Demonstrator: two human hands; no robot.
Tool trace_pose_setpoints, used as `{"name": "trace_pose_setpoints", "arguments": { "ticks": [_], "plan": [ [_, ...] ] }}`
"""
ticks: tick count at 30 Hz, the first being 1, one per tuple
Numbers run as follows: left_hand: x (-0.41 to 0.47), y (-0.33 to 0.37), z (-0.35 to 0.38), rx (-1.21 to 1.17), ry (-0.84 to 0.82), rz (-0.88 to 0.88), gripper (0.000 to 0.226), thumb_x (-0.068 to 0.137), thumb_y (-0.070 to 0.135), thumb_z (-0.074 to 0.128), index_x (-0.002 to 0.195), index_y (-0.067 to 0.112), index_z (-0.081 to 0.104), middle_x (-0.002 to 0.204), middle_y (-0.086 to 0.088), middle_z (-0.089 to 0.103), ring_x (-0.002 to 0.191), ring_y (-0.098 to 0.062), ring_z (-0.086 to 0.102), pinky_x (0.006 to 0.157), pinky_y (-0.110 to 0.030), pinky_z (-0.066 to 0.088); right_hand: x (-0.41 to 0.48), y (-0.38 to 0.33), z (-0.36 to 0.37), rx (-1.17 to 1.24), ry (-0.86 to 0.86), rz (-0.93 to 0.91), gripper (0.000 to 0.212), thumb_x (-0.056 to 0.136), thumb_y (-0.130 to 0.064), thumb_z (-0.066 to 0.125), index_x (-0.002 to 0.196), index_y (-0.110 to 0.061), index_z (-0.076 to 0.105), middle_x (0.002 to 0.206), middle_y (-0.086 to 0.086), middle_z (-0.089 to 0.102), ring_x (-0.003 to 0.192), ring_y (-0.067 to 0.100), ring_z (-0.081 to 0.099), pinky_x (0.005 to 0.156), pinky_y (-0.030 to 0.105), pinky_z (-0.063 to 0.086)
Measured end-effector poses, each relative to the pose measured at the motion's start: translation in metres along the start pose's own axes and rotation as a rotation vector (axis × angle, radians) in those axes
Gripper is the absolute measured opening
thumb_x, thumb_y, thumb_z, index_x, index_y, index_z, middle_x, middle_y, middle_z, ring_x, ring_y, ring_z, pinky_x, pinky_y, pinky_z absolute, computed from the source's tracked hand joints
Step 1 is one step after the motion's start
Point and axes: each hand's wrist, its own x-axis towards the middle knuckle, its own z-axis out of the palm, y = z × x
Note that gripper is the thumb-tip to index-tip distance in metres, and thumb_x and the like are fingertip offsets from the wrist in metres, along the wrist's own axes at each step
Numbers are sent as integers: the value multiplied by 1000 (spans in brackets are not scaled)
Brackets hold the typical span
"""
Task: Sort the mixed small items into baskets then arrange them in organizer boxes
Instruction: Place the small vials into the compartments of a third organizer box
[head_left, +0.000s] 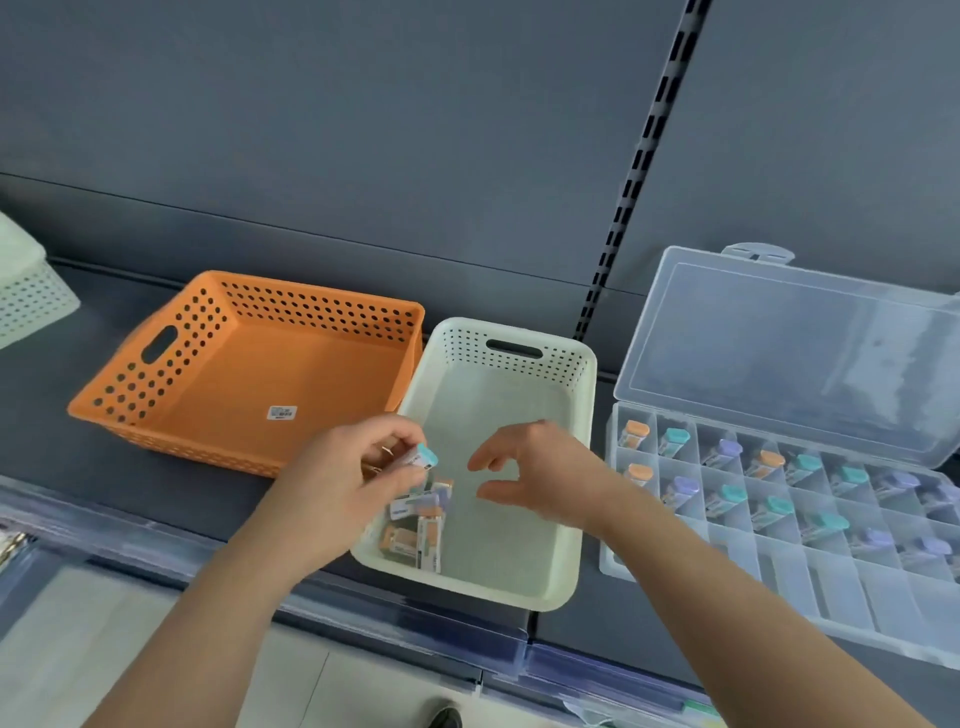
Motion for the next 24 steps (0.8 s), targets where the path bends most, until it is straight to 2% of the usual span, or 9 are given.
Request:
{"name": "trace_pose_setpoints", "arguments": {
  "ticks": [3, 6, 9, 12, 15, 17, 20, 22, 24],
  "plan": [
    [-18, -14, -17, -60, 120, -14, 22, 86, 27, 66, 104, 40, 65, 95, 20, 67, 85, 1, 63, 74, -25, 53, 15, -19, 14, 61, -96, -18, 29, 84, -25, 71, 111, -16, 70, 105, -2, 67, 92, 12, 62, 85, 32, 53],
    [-28, -22, -20, -139, 172, -57, 28, 90, 22, 61, 113, 37, 62, 101, 14, 64, 72, -5, 65, 58, -12, 50, 24, -29, 27, 28, -163, -45, 27, 82, -25, 72, 108, -18, 71, 103, 0, 60, 88, 15, 60, 82, 32, 52],
    [-32, -29, -18, -152, 169, -86, 31, 92, 23, 57, 120, 37, 58, 100, 9, 64, 64, -8, 66, 58, -10, 47, 26, -31, 33, 19, -186, -46, 27, 80, -25, 74, 106, -23, 71, 105, -2, 54, 87, 13, 57, 80, 29, 51],
    [-33, -32, -13, -193, 136, -82, 35, 92, 21, 58, 118, 43, 55, 107, 15, 63, 78, -3, 66, 69, -11, 49, 24, -31, 36, 43, -187, -19, 22, 77, -21, 76, 98, -23, 71, 100, -5, 53, 84, 12, 57, 78, 28, 52],
    [-32, -32, -10, -186, 140, -66, 41, 89, 17, 62, 114, 48, 56, 107, 24, 63, 97, 3, 61, 82, -18, 51, 18, -31, 32, 142, -175, 38, 16, 75, -13, 77, 88, -18, 68, 92, -5, 61, 81, 11, 60, 71, 20, 52],
    [-30, -28, -8, -194, 163, -51, 36, 85, 13, 66, 107, 42, 60, 101, 25, 65, 97, 5, 60, 81, -18, 51, 10, -29, 23, 230, -130, 64, 16, 76, -10, 77, 87, -15, 67, 85, -3, 64, 75, 9, 60, 66, 14, 50],
    [-28, -15, -2, -203, 181, -27, 26, 81, 14, 72, 95, 35, 64, 90, 19, 68, 83, 0, 64, 69, -16, 51, -10, -21, 3, 303, 47, 99, 17, 77, -14, 78, 89, -20, 67, 81, -7, 66, 70, 2, 59, 65, 11, 48],
    [-25, -2, 6, -222, 176, 11, 24, 81, 13, 72, 93, 33, 66, 87, 14, 70, 78, -2, 65, 66, -19, 52, -28, -13, -11, 336, 187, 115, 19, 76, -14, 78, 91, -21, 68, 79, -10, 66, 70, -1, 59, 67, 10, 48],
    [-21, 14, 19, -258, 166, 67, 24, 84, 13, 69, 96, 33, 67, 90, 12, 68, 79, -5, 64, 65, -16, 50, -51, -4, -23, 335, 292, 124, 18, 77, -15, 78, 91, -21, 69, 78, -11, 66, 70, -1, 60, 68, 10, 49]
  ]
}}
